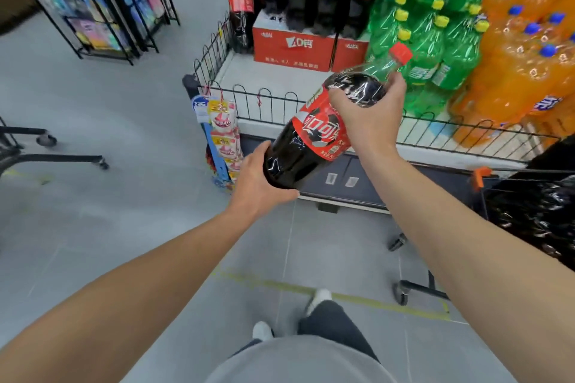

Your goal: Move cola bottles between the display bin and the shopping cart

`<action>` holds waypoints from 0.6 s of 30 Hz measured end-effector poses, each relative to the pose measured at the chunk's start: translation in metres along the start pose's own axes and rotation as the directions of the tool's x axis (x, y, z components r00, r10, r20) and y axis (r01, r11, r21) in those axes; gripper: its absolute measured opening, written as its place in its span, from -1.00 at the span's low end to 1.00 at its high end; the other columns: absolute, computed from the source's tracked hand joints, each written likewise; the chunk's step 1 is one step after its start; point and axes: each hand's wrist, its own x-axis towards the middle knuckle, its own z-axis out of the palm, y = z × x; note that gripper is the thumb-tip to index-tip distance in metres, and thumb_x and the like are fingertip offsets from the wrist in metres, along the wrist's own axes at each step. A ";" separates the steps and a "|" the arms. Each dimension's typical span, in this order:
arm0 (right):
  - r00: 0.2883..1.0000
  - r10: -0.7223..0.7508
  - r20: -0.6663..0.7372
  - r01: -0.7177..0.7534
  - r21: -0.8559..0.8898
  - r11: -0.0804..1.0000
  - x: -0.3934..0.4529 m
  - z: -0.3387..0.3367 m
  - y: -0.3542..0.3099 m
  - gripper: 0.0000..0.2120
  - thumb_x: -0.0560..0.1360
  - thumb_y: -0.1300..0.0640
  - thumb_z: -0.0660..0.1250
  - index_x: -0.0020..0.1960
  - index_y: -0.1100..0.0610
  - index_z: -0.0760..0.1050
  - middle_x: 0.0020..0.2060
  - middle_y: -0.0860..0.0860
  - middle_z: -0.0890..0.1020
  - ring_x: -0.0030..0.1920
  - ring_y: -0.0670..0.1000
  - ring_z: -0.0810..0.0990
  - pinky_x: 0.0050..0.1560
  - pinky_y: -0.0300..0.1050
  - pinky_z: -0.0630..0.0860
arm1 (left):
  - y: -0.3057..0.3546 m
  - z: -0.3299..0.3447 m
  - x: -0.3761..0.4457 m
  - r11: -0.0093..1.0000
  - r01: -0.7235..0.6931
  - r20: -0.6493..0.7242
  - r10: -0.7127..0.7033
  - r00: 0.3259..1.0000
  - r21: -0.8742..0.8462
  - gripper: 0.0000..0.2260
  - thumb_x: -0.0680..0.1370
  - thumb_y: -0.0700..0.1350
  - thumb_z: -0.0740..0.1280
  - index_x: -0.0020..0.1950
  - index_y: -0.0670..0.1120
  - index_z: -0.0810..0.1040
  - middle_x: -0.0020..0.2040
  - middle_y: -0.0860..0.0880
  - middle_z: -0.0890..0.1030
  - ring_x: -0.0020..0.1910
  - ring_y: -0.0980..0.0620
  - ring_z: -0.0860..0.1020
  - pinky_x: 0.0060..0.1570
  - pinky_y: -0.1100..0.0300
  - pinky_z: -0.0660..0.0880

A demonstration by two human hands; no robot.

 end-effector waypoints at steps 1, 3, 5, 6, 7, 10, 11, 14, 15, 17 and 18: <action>1.000 0.000 -0.005 0.000 -0.004 1.000 0.007 0.011 -0.001 0.09 0.22 -0.25 0.55 0.58 0.12 0.18 0.41 0.04 0.44 0.38 0.02 0.48 0.43 0.04 0.44 | -0.004 -0.005 0.011 1.000 0.005 0.002 -0.005 1.000 0.005 -0.04 0.10 0.16 0.60 0.45 0.10 0.30 0.28 0.04 0.49 0.27 0.01 0.47 0.26 -0.03 0.51; 1.000 -0.011 -0.017 0.011 -0.008 1.000 0.023 0.032 -0.003 0.06 0.17 -0.28 0.53 0.54 0.10 0.24 0.33 0.01 0.49 0.30 0.02 0.54 0.37 0.06 0.50 | -0.011 -0.013 0.037 1.000 0.004 0.001 -0.004 1.000 0.009 -0.01 0.10 0.16 0.60 0.47 0.09 0.29 0.30 0.03 0.49 0.28 0.02 0.47 0.28 0.00 0.50; 1.000 -0.012 -0.014 0.012 -0.002 1.000 0.044 0.054 -0.004 0.07 0.18 -0.28 0.53 0.54 0.10 0.23 0.34 0.00 0.49 0.32 0.02 0.53 0.37 0.07 0.49 | -0.018 -0.019 0.066 1.000 0.002 -0.006 -0.002 1.000 0.008 -0.03 0.11 0.14 0.61 0.46 0.09 0.31 0.28 0.04 0.50 0.26 0.02 0.47 0.26 -0.01 0.51; 1.000 -0.010 -0.010 0.010 -0.001 1.000 0.055 0.063 -0.004 0.08 0.18 -0.28 0.53 0.55 0.10 0.22 0.35 0.00 0.48 0.33 0.01 0.52 0.39 0.07 0.48 | -0.021 -0.020 0.081 1.000 0.001 -0.010 -0.001 1.000 0.014 -0.04 0.11 0.13 0.61 0.46 0.09 0.31 0.28 0.04 0.49 0.26 0.03 0.46 0.25 -0.01 0.51; 1.000 -0.006 -0.010 0.006 0.005 1.000 0.067 0.073 -0.003 0.08 0.17 -0.27 0.53 0.55 0.10 0.22 0.35 0.01 0.48 0.32 0.01 0.52 0.38 0.07 0.49 | -0.023 -0.021 0.097 1.000 0.004 -0.015 -0.004 1.000 0.016 -0.03 0.11 0.13 0.61 0.46 0.10 0.31 0.28 0.04 0.49 0.26 0.03 0.45 0.25 0.01 0.50; 0.999 -0.011 -0.031 0.012 0.044 0.999 0.106 0.101 0.000 -0.02 0.14 -0.25 0.53 0.46 0.05 0.31 0.26 -0.01 0.53 0.26 0.00 0.56 0.33 0.06 0.52 | -0.027 -0.025 0.145 0.999 -0.021 -0.018 0.022 1.000 0.024 -0.02 0.13 0.10 0.62 0.50 0.08 0.29 0.32 0.03 0.47 0.29 0.03 0.44 0.23 0.14 0.44; 0.999 -0.013 -0.037 0.014 0.044 0.999 0.122 0.110 0.000 -0.04 0.14 -0.25 0.53 0.44 0.04 0.32 0.25 -0.01 0.53 0.25 0.00 0.57 0.33 0.06 0.52 | -0.027 -0.026 0.162 0.999 -0.023 -0.011 0.024 1.000 0.027 -0.01 0.15 0.07 0.63 0.52 0.07 0.27 0.34 0.03 0.45 0.29 0.04 0.42 0.24 0.15 0.42; 1.000 -0.003 -0.021 0.004 0.052 0.999 0.171 0.137 -0.005 -0.05 0.18 -0.22 0.55 0.46 0.03 0.29 0.26 -0.03 0.49 0.26 -0.01 0.55 0.34 0.04 0.51 | -0.025 -0.029 0.220 0.999 -0.021 -0.005 0.021 1.000 0.024 0.00 0.16 0.08 0.64 0.53 0.06 0.25 0.35 0.01 0.45 0.30 0.03 0.43 0.26 0.11 0.44; 1.000 -0.009 -0.015 0.010 0.053 0.999 0.186 0.146 -0.007 -0.10 0.19 -0.19 0.55 0.44 0.03 0.30 0.27 -0.03 0.47 0.27 -0.01 0.53 0.35 0.03 0.50 | -0.023 -0.030 0.238 1.000 -0.020 -0.006 0.020 1.000 0.023 0.00 0.17 0.08 0.64 0.53 0.07 0.26 0.35 0.00 0.46 0.30 0.02 0.43 0.24 0.12 0.43; 1.000 -0.028 -0.011 0.029 0.038 0.999 0.214 0.163 -0.014 -0.22 0.18 -0.19 0.54 0.31 -0.06 0.31 0.24 -0.04 0.48 0.26 -0.01 0.52 0.36 0.03 0.48 | -0.019 -0.033 0.270 1.000 -0.017 -0.015 0.017 1.000 0.008 -0.02 0.19 0.06 0.64 0.52 0.07 0.26 0.33 -0.01 0.46 0.30 0.01 0.43 0.21 0.14 0.42; 0.999 -0.034 -0.013 0.034 0.030 0.999 0.227 0.172 -0.018 -0.24 0.17 -0.20 0.53 0.27 -0.09 0.29 0.23 -0.04 0.49 0.26 0.00 0.52 0.36 0.03 0.48 | -0.018 -0.035 0.284 1.000 -0.017 -0.018 0.017 1.000 0.001 -0.04 0.20 0.05 0.64 0.52 0.08 0.25 0.33 -0.02 0.46 0.30 0.01 0.42 0.20 0.15 0.41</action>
